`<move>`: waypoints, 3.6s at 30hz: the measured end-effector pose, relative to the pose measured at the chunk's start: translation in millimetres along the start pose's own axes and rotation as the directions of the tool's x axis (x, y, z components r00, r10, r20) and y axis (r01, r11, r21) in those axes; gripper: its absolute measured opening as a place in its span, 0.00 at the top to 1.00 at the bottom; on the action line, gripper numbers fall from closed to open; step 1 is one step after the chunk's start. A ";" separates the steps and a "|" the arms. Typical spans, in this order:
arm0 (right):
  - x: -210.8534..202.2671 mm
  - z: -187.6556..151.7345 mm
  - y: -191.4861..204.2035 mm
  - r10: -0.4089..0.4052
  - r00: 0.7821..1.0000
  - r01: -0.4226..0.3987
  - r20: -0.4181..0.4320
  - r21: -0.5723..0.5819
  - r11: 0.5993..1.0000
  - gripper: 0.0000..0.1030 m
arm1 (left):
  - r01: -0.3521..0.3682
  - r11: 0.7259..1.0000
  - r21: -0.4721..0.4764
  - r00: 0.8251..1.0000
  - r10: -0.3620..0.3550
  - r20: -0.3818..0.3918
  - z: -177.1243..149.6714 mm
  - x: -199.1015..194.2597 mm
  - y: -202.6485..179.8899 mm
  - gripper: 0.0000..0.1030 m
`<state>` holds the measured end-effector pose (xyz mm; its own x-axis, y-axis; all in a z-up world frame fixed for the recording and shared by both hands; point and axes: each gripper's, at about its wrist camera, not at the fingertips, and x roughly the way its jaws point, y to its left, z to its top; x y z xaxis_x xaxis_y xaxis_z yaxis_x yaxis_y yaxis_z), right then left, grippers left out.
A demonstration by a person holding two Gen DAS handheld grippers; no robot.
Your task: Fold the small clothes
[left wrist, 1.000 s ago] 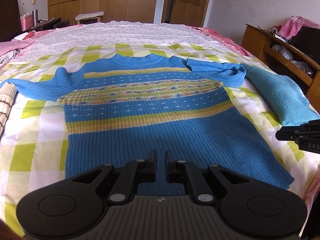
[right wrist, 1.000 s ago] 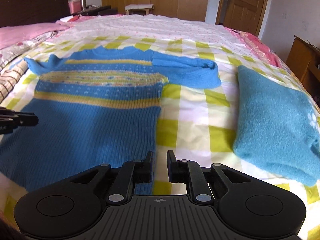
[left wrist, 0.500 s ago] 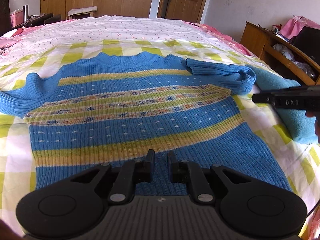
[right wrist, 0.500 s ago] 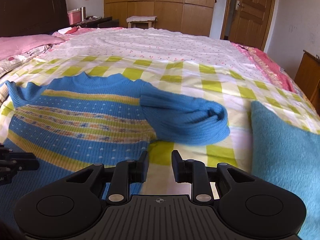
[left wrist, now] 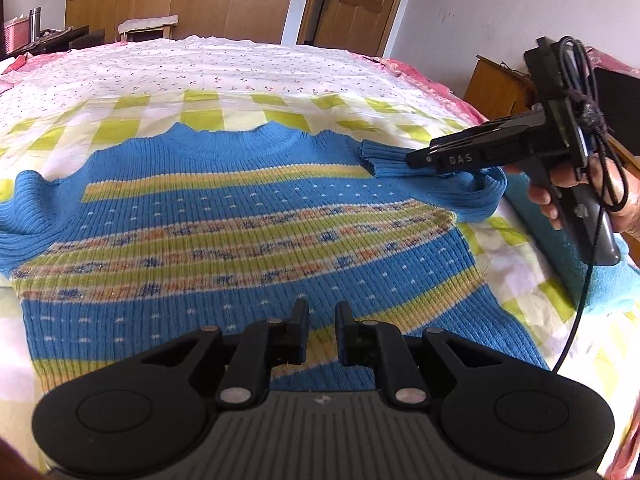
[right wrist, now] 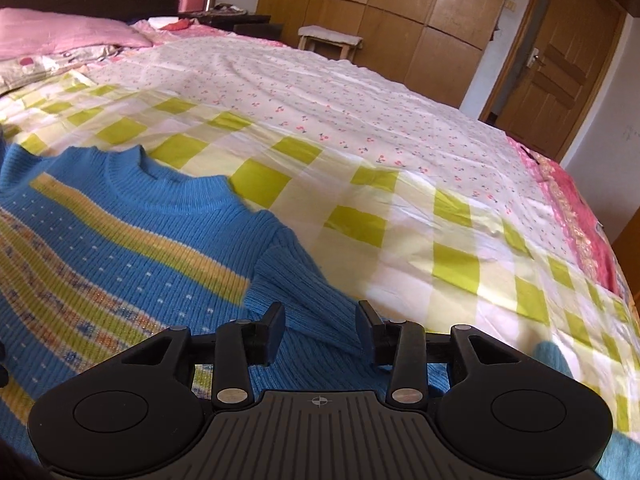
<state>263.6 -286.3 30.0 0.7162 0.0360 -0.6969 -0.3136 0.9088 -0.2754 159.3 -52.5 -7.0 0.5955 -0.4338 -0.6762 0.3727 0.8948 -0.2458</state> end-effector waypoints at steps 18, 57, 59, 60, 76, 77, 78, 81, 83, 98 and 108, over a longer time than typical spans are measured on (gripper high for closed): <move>13.5 14.9 -11.4 0.009 0.999 -0.005 -0.046 0.079 0.997 0.99 | 0.000 1.000 -0.027 1.000 0.000 0.018 -15.8 -32.3 19.3 0.72; -89.2 94.2 15.4 0.128 0.963 -0.242 0.237 0.552 0.798 0.94 | 0.054 0.989 -0.139 0.983 -0.028 0.179 -16.8 -96.2 50.6 0.71; -91.5 104.0 29.4 0.133 0.957 -0.258 0.257 0.547 0.797 0.94 | 0.051 0.988 -0.142 0.981 -0.023 0.194 -17.3 -101.3 54.9 0.71; -93.6 108.3 38.1 0.135 0.956 -0.261 0.262 0.542 0.798 0.94 | 0.050 0.988 -0.146 0.980 -0.021 0.199 -17.3 -103.0 57.4 0.71; -84.8 56.5 64.7 0.231 0.964 -0.264 0.129 0.393 0.881 0.83 | 0.008 0.988 -0.157 0.982 0.022 0.187 -26.3 -100.8 74.4 0.70; -79.3 48.7 60.5 0.197 0.975 -0.220 0.100 0.383 0.897 0.83 | 0.004 0.988 -0.154 0.983 0.025 0.184 -26.6 -99.3 73.6 0.70; -71.6 38.5 55.2 0.167 0.984 -0.180 0.067 0.378 0.908 0.83 | -0.001 0.988 -0.152 0.983 0.029 0.181 -27.2 -98.1 73.2 0.70; -51.4 10.2 41.5 0.120 0.993 -0.108 -0.004 0.397 0.911 0.83 | -0.013 0.989 -0.150 0.985 0.039 0.170 -28.4 -93.0 73.4 0.70; -42.9 -7.5 30.5 0.107 0.994 -0.089 -0.018 0.433 0.897 0.83 | -0.017 0.988 -0.156 0.986 0.043 0.164 -29.0 -89.8 74.4 0.70; -51.0 -41.1 68.0 0.290 0.948 -0.276 -0.135 0.113 0.955 0.84 | -0.050 0.987 -0.153 0.986 0.073 0.150 -28.6 -77.2 81.2 0.70; -50.3 -26.3 75.2 0.309 0.950 -0.311 0.037 0.097 0.945 0.84 | -0.179 0.981 -0.077 0.963 0.190 0.188 27.5 -43.2 87.6 0.59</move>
<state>187.6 -230.8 26.9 0.6065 0.3304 -0.7232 -0.4589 0.8882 0.0210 185.7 41.7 19.8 0.7788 -0.2675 -0.5674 0.2045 0.9634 -0.1736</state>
